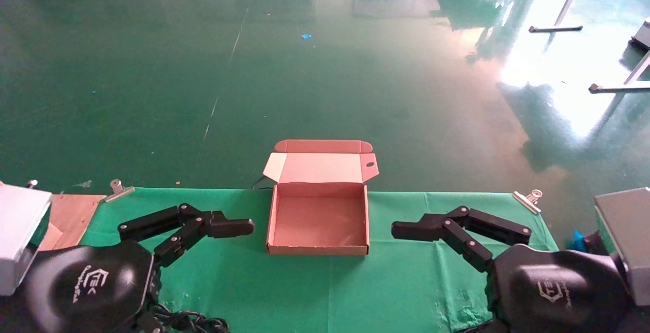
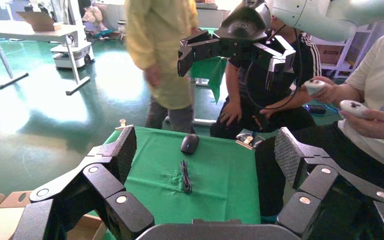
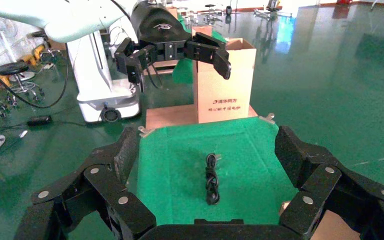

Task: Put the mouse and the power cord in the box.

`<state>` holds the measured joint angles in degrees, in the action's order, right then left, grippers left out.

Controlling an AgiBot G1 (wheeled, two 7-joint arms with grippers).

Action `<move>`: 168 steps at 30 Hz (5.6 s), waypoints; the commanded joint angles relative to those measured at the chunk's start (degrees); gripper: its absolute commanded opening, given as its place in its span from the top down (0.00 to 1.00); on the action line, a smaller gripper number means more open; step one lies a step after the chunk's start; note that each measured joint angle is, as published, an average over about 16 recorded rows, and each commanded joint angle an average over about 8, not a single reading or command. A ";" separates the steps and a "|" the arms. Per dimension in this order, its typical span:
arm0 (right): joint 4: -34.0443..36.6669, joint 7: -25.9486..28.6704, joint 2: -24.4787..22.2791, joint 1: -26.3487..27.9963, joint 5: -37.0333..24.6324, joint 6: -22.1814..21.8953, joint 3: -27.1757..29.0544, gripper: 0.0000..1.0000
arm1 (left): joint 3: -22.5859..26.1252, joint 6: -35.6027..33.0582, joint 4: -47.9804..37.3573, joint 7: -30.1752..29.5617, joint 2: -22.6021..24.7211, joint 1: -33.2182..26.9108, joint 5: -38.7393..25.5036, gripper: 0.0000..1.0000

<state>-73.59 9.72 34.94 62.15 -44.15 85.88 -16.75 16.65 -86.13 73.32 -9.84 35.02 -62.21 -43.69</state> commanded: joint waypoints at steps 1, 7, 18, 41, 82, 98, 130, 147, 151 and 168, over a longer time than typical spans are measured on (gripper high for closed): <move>-0.14 0.07 -0.11 -0.17 0.43 0.00 0.19 0.00 | -0.15 0.15 0.19 -0.03 -0.05 0.15 0.34 0.00; 1.22 -4.58 0.63 3.39 -11.27 1.23 -3.79 0.00 | 3.48 -2.40 -3.30 3.79 0.81 -3.56 -8.65 0.00; 12.21 -20.27 9.57 16.35 -44.98 0.29 -16.97 0.00 | 16.55 -3.04 -23.70 18.15 6.82 -16.59 -34.43 0.00; 51.29 -47.67 27.83 25.66 -68.80 -17.34 -27.81 0.00 | 28.63 11.53 -61.93 44.54 25.76 -29.36 -58.69 0.00; 71.57 -60.93 32.40 31.00 -65.41 -19.38 -25.79 1.00 | 27.14 16.29 -72.90 51.56 28.41 -29.47 -56.68 1.00; 73.26 -62.17 31.40 30.01 -65.03 -18.89 -25.52 1.00 | 26.81 15.72 -73.57 51.84 27.86 -28.21 -56.21 1.00; 71.85 -62.93 28.56 38.23 -61.01 -11.32 -22.72 1.00 | 26.12 8.10 -71.71 52.23 24.44 -35.34 -55.21 1.00; 69.43 -56.70 34.56 53.32 -57.20 -6.51 -20.05 1.00 | 25.92 9.53 -67.94 49.51 30.14 -51.82 -55.35 1.00; 69.17 -54.84 37.53 57.04 -56.61 -7.69 -19.60 1.00 | 25.47 13.07 -67.78 49.69 32.34 -55.25 -54.96 1.00; 69.30 -53.44 41.97 59.32 -56.10 -16.76 -19.41 1.00 | 23.15 21.03 -70.99 51.17 37.40 -56.49 -51.94 1.00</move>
<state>-4.24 -43.70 76.80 121.70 -100.26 69.59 -36.16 39.56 -64.72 2.65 41.89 72.60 -118.05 -95.29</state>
